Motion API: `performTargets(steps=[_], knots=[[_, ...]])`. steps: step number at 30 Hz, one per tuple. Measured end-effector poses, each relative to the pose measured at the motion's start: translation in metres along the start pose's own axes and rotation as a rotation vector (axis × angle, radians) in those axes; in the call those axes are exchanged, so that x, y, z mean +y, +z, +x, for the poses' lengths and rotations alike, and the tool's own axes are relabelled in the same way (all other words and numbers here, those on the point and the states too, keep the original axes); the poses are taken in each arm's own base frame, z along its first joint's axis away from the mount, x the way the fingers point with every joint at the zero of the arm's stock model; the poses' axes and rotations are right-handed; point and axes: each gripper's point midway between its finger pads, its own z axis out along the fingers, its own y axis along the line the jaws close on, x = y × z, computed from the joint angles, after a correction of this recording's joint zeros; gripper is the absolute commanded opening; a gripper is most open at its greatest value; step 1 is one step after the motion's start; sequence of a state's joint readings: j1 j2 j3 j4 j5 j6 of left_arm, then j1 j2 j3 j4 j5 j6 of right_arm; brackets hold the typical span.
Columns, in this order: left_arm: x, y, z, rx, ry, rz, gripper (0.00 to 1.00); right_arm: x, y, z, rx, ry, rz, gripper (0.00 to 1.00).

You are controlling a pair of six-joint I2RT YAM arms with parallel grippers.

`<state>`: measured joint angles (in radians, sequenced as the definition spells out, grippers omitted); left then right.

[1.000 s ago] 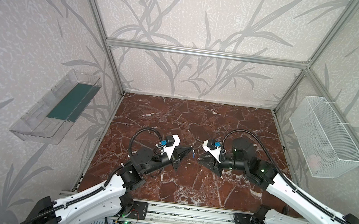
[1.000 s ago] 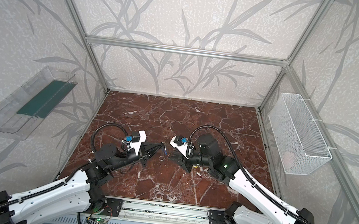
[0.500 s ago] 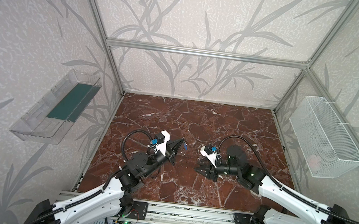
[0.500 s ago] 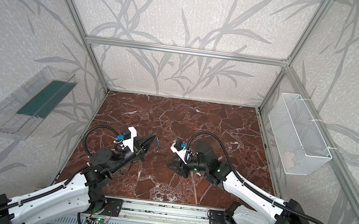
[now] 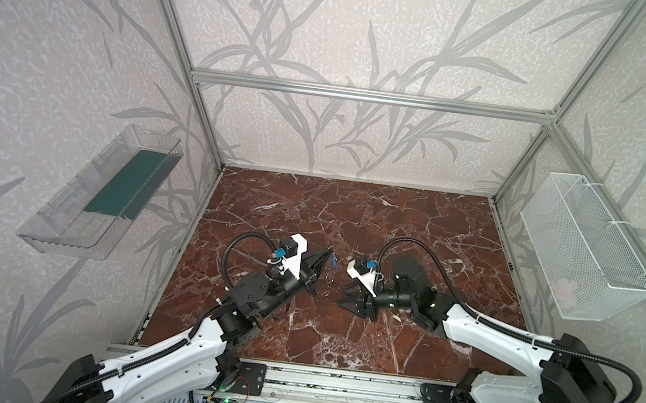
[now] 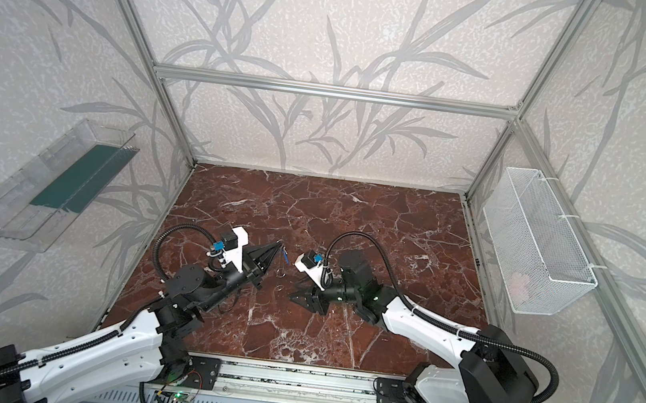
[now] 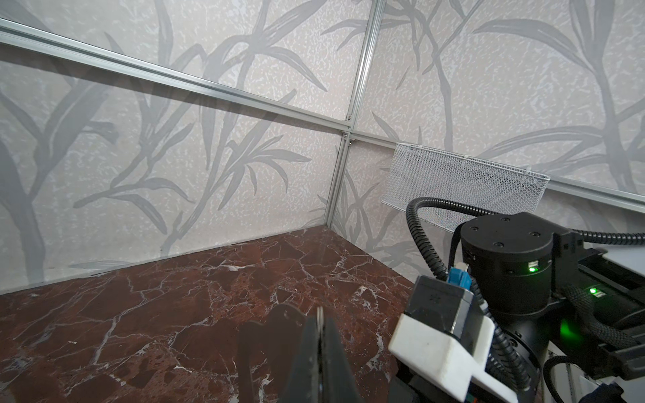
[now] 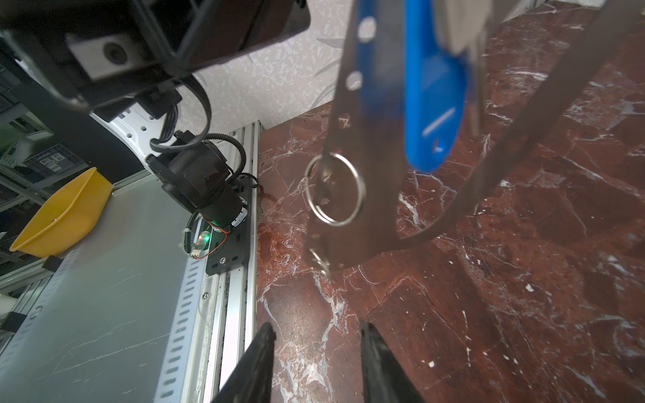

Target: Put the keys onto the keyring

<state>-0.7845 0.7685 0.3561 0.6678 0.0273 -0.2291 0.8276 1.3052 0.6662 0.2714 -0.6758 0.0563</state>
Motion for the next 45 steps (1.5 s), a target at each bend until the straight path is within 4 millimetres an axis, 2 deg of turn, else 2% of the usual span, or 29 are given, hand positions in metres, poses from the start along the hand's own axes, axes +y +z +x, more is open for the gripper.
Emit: performTargets(steps=[6, 15, 24, 36, 45], knots=[[0.0, 0.0, 0.0, 0.0, -0.003, 0.0, 0.0, 0.003, 0.006, -0.008, -0.022, -0.024, -0.025, 0.41], [0.0, 0.002, 0.001, -0.001, -0.011, 0.001, 0.0, -0.002, 0.014, -0.011, -0.023, -0.027, -0.032, 0.4], [0.0, 0.002, -0.001, -0.008, -0.011, 0.003, 0.0, -0.002, 0.018, -0.016, -0.035, -0.034, -0.048, 0.3], [0.0, 0.002, -0.001, -0.008, -0.011, 0.003, 0.0, -0.001, 0.023, -0.013, -0.027, -0.03, -0.063, 0.23], [-0.001, 0.001, -0.001, -0.01, -0.011, 0.003, 0.0, -0.001, 0.024, -0.018, -0.038, -0.036, -0.065, 0.09]])
